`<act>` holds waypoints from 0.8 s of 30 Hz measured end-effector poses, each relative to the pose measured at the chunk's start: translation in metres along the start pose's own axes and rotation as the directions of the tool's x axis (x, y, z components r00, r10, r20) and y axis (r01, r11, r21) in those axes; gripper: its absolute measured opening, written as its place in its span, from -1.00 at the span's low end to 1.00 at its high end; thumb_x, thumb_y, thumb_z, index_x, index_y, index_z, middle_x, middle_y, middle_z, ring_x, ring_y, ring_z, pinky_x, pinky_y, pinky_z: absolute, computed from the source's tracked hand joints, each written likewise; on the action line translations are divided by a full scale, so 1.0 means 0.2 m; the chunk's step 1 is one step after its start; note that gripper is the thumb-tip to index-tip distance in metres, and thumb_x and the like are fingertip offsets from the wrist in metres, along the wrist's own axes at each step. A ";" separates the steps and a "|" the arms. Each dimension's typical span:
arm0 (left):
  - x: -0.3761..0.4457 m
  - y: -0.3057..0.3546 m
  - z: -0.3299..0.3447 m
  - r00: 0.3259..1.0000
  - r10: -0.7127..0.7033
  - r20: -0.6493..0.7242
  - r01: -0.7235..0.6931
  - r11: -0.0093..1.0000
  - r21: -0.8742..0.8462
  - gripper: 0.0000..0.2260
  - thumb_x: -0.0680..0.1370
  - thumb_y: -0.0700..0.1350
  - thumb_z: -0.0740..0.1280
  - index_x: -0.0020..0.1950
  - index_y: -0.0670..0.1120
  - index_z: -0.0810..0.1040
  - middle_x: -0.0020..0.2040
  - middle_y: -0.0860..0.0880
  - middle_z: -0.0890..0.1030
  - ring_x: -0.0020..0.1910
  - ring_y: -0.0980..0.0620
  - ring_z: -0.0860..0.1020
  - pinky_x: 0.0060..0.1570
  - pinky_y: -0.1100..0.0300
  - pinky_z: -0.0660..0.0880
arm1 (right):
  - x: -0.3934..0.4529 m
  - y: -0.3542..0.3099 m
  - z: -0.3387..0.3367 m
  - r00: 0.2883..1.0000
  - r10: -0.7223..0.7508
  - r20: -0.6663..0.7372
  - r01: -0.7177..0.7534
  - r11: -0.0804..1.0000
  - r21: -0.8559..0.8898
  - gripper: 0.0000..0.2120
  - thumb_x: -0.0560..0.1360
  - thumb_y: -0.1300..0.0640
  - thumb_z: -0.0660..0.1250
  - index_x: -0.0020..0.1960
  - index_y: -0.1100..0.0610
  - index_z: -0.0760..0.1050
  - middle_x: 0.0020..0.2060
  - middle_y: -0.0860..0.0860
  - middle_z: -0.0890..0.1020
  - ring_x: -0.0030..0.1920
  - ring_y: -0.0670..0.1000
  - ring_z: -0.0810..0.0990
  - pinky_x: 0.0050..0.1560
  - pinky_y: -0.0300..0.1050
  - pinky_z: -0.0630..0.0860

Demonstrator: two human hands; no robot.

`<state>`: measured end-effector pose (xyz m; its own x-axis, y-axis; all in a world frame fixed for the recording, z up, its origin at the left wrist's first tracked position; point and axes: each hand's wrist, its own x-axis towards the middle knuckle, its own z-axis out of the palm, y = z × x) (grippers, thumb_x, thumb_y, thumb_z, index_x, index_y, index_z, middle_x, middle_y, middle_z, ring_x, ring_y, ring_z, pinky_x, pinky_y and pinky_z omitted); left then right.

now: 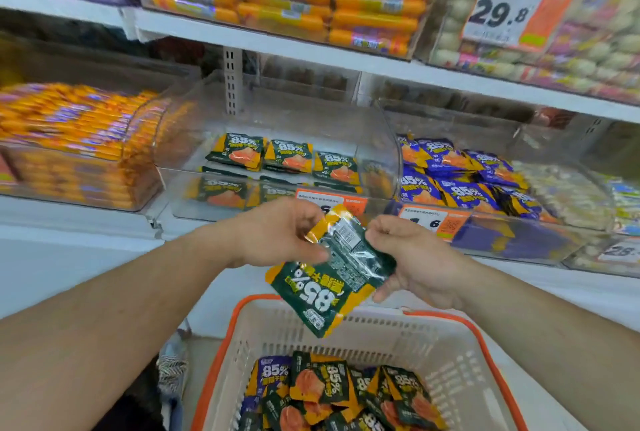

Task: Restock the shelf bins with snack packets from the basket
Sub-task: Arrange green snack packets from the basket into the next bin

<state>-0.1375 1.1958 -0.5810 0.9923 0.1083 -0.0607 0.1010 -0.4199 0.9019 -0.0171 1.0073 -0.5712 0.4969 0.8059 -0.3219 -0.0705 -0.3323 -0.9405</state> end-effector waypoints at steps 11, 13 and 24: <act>0.02 0.17 -0.10 0.787 0.144 -0.600 -0.221 0.974 -0.056 -0.73 0.66 -0.04 0.20 -0.15 -0.10 0.56 -0.24 0.04 0.63 -0.20 0.09 0.55 -0.12 0.09 0.50 | 0.03 -0.62 -0.04 0.974 -0.226 0.000 0.192 0.830 -0.524 -0.91 0.59 0.18 0.32 0.02 0.13 0.61 -0.11 -0.01 0.73 -0.24 0.02 0.67 -0.42 -0.16 0.56; 0.04 0.14 -0.18 0.728 0.063 -0.683 -0.185 0.977 -0.108 -0.78 0.64 -0.03 0.21 -0.14 -0.02 0.57 -0.26 0.12 0.63 -0.25 0.12 0.52 -0.15 0.14 0.45 | 0.10 -0.70 -0.04 0.890 -0.431 -0.150 0.275 0.769 -0.577 -0.91 0.59 0.14 0.33 0.00 0.12 0.61 -0.07 0.07 0.70 -0.18 0.11 0.67 -0.35 -0.05 0.61; 0.09 -0.01 -0.21 0.814 0.059 -0.578 0.349 0.746 0.567 -0.82 0.61 0.07 0.18 -0.02 0.11 0.56 -0.18 0.15 0.53 -0.12 0.05 0.46 0.19 0.06 0.31 | 0.87 -0.44 -0.05 0.914 -0.401 -0.065 -0.073 -0.004 -0.997 -0.76 0.53 0.22 0.20 0.07 0.25 0.60 0.04 0.26 0.64 0.07 0.26 0.61 0.04 0.04 0.57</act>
<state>-0.1221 1.2365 -0.5651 0.7721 0.5839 0.2508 0.4622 -0.7868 0.4091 0.0835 1.1724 -0.5439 0.5388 0.8376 0.0902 0.8265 -0.5463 0.1358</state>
